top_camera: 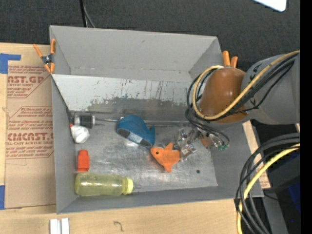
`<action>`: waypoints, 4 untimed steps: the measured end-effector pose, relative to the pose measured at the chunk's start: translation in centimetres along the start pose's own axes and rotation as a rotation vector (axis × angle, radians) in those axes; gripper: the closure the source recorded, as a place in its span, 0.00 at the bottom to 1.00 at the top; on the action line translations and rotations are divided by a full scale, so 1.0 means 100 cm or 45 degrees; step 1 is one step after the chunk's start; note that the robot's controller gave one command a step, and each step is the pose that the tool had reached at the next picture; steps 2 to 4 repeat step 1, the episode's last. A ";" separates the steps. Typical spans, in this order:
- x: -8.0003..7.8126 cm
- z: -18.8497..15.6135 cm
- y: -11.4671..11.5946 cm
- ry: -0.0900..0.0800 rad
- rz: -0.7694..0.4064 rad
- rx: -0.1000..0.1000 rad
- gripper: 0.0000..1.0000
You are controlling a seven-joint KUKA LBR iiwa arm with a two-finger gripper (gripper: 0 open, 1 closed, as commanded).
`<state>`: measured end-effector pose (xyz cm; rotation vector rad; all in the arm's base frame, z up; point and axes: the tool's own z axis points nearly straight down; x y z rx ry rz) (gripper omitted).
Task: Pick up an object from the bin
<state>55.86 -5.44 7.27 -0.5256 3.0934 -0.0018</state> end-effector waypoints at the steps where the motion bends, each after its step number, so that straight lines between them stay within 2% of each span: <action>1: 0.017 -0.131 -0.011 0.001 -0.142 -0.002 1.00; 4: 0.017 -0.131 -0.011 0.001 -0.142 -0.002 1.00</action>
Offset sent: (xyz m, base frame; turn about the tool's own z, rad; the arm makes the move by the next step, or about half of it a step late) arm 0.0000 0.0000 0.0000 0.0000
